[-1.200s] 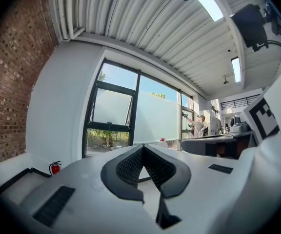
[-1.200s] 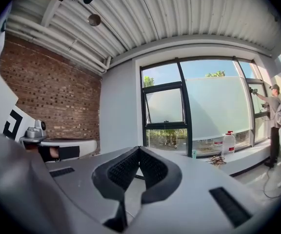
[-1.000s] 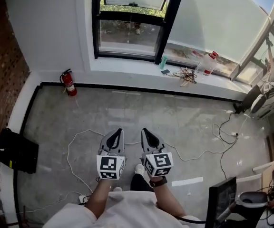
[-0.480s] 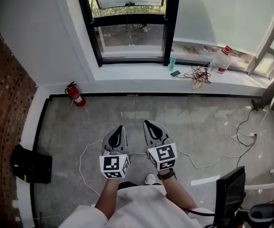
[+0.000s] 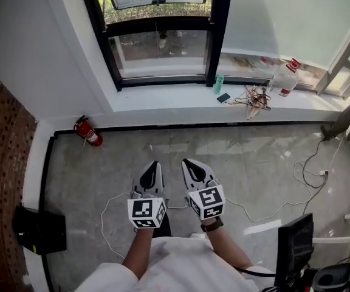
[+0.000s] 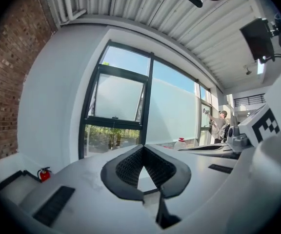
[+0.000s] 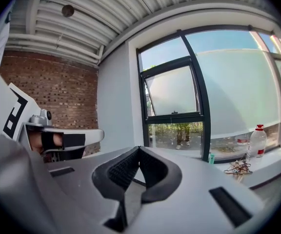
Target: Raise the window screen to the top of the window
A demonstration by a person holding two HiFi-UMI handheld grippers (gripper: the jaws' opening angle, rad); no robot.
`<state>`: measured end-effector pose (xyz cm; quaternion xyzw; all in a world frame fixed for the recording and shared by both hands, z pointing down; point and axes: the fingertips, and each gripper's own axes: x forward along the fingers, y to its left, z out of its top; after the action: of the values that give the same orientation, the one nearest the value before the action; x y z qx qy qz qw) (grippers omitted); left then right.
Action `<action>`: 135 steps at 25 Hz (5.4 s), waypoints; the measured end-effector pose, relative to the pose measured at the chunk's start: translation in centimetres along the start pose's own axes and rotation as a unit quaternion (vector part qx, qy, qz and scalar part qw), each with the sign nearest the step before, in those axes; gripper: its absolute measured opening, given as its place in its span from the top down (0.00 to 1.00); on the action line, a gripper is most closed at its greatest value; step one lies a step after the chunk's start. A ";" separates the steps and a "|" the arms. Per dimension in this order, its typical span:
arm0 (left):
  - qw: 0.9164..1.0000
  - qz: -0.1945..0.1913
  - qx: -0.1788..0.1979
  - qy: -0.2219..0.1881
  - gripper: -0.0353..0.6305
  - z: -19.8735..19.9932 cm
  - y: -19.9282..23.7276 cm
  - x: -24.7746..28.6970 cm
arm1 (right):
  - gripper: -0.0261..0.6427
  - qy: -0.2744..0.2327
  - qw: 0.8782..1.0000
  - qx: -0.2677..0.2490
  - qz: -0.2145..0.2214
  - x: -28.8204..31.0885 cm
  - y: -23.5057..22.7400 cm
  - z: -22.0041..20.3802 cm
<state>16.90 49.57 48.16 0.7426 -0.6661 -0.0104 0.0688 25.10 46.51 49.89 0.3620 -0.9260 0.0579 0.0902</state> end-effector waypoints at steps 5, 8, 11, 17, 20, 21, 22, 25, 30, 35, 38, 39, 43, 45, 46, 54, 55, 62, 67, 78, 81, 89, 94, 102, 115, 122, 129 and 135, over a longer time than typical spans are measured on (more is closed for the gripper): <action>0.998 -0.022 0.036 -0.037 0.95 5.1 6.1 6.9 | 0.96 -0.036 0.999 -0.013 -0.008 8.8 -0.6 6.1; 0.998 -0.016 -0.007 -0.068 0.95 6.9 11.4 9.1 | 0.96 -0.080 0.995 -0.035 -0.037 13.6 -0.6 9.1; 0.993 0.012 -0.090 -0.081 0.95 7.3 17.7 10.4 | 0.96 -0.083 0.995 -0.038 -0.035 18.3 0.2 9.6; 0.997 0.064 0.029 -0.020 0.95 5.8 23.8 17.6 | 0.96 -0.101 0.994 -0.017 0.026 26.1 -0.9 11.3; 0.996 0.069 0.053 0.004 0.95 4.4 24.8 22.9 | 0.96 -0.109 0.994 -0.024 0.009 30.8 -4.9 11.8; 0.996 0.066 0.056 0.009 0.95 4.0 25.1 24.9 | 0.96 -0.108 0.994 -0.025 0.004 32.6 -6.5 11.9; 0.997 0.061 0.054 0.013 0.95 3.9 25.4 27.1 | 0.96 -0.107 0.994 -0.022 0.002 34.5 -8.2 12.2; 0.996 0.039 0.076 0.003 0.95 6.3 26.1 34.2 | 0.96 -0.114 0.993 -0.018 0.005 39.9 -13.0 14.9; 0.990 0.049 0.126 -0.045 0.95 12.4 27.6 45.0 | 0.96 -0.129 0.991 -0.031 0.025 48.1 -20.5 20.1; 0.994 0.041 0.099 -0.013 0.95 10.6 28.5 53.2 | 0.96 -0.093 0.995 -0.012 0.015 54.0 -26.0 18.9; 0.993 -0.016 0.118 0.024 0.95 8.2 28.5 56.8 | 0.96 -0.063 0.998 -0.011 0.021 57.8 -27.3 17.6; 0.992 -0.027 0.119 0.030 0.95 7.7 29.2 57.8 | 0.96 -0.059 0.998 -0.017 0.020 59.0 -27.4 17.5; 0.995 -0.029 0.087 0.027 0.95 7.5 34.5 63.1 | 0.96 -0.047 0.999 -0.011 -0.013 64.8 -29.5 16.9; 0.995 -0.053 0.088 0.015 0.95 8.6 36.5 66.0 | 0.96 -0.036 0.999 0.002 -0.039 67.9 -30.9 16.6; 0.994 -0.066 0.089 0.005 0.95 9.6 37.4 67.4 | 0.96 -0.031 0.998 0.007 -0.049 69.4 -31.5 16.7; 0.969 -0.186 0.161 0.005 0.94 12.7 43.0 78.2 | 0.96 -0.020 0.993 0.028 -0.111 77.6 -33.4 17.4; 0.962 -0.187 0.199 0.012 0.91 12.3 43.4 79.5 | 0.96 -0.015 0.993 0.028 -0.113 78.0 -33.5 17.2; 0.857 -0.169 0.483 0.062 0.75 10.2 43.2 86.9 | 0.96 -0.008 0.991 0.045 -0.125 80.7 -37.7 17.2; 0.794 -0.139 0.584 0.095 0.69 9.3 43.9 90.5 | 0.96 0.002 0.993 0.037 -0.109 82.5 -39.4 16.7; 0.774 -0.116 0.616 0.093 0.68 8.1 43.8 92.4 | 0.83 0.086 0.995 0.010 -0.051 86.6 -42.9 6.5; 0.781 -0.122 0.605 0.098 0.68 8.2 44.0 92.6 | 0.76 0.131 0.991 0.010 -0.019 89.2 -42.8 1.1; 0.794 -0.132 0.582 0.116 0.68 8.3 44.0 92.5 | 0.76 0.221 0.975 0.039 0.006 95.1 -44.1 -10.7; 0.796 -0.133 0.580 0.112 0.68 8.2 43.8 93.0 | 0.76 0.259 0.964 0.044 -0.046 98.3 -47.0 -14.0; 0.775 -0.129 0.602 0.141 0.78 8.2 44.1 92.7 | 0.96 0.281 0.959 0.036 0.026 97.8 -43.7 -15.1; 0.770 -0.115 0.614 0.129 0.77 8.2 44.3 92.3 | 0.96 0.293 0.956 0.021 -0.001 86.6 -39.9 -15.9; 0.825 -0.093 0.547 0.108 0.77 8.8 44.2 92.4 | 0.96 0.305 0.948 0.082 -0.032 84.3 -41.1 -15.2; 0.826 -0.092 0.545 0.109 0.85 9.5 44.3 92.3 | 0.96 0.289 0.956 0.058 -0.007 83.2 -41.1 -13.8; 0.825 -0.093 0.546 0.109 0.86 9.6 44.2 92.3 | 0.96 0.295 0.949 0.109 -0.005 82.4 -41.4 -14.6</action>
<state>-17.41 -47.29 50.85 0.7136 -0.4786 0.4297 -0.2776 -4.33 -35.59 83.11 0.3409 -0.8443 0.2623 0.3198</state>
